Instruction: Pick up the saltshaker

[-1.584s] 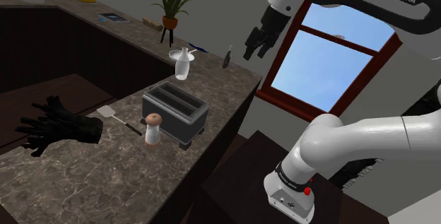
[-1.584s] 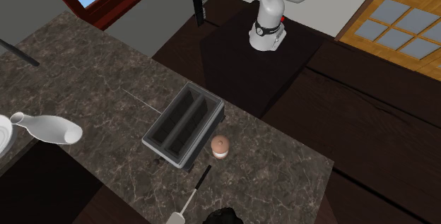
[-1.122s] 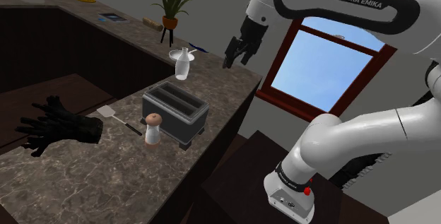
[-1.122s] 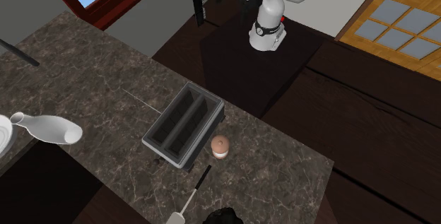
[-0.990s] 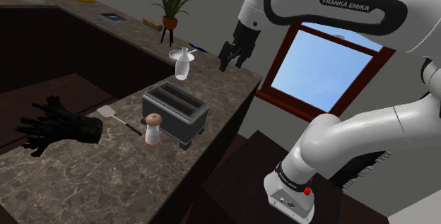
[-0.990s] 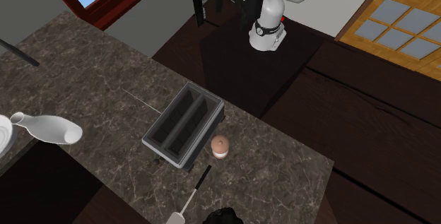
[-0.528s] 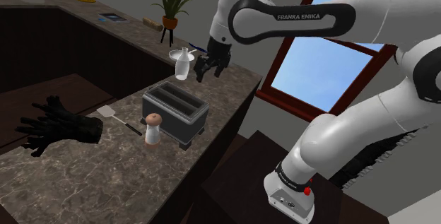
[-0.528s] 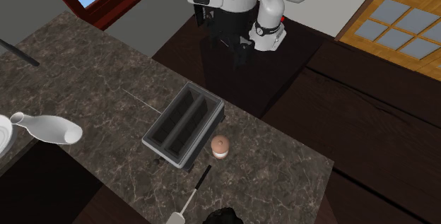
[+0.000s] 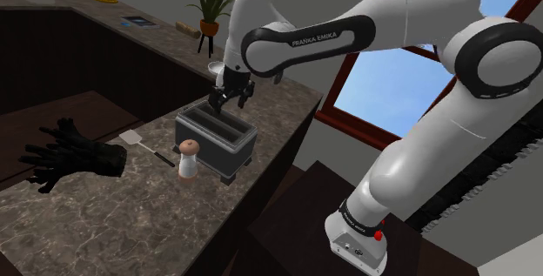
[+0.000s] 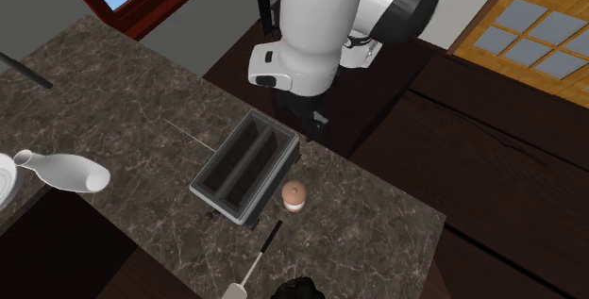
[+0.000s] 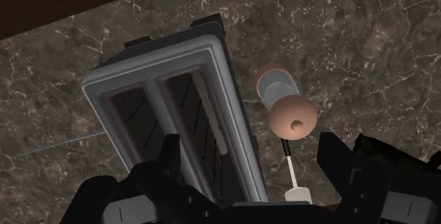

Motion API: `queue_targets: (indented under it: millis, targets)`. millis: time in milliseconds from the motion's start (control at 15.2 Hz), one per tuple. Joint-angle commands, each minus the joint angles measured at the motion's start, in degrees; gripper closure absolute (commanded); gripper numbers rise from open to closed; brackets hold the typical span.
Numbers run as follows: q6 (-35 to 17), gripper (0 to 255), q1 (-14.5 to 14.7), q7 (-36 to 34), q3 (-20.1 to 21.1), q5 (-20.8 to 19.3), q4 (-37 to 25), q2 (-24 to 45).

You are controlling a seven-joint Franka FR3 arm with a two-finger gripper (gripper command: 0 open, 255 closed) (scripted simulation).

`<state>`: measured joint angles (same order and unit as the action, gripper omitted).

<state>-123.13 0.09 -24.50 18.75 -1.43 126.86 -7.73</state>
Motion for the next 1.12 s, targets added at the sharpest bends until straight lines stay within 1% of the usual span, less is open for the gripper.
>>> queue_targets:
  millis: [0, 330, 792, 858, 1056]
  targets:
    - [-2.1, 0, 0.1, -2.5, 1.0, -2.1, -1.9, 4.8]
    - [-4.8, 0, 1.4, -8.4, 1.8, -8.1, -8.6, 16.5]
    - [-5.5, 0, 5.7, -14.7, 0.1, -15.3, -21.2, 33.0]
    - [-5.4, 0, 6.3, -15.1, -0.2, -15.8, -22.7, 34.7]
    - [-7.0, 0, 6.6, -15.7, -0.7, -16.5, -22.3, 36.1]
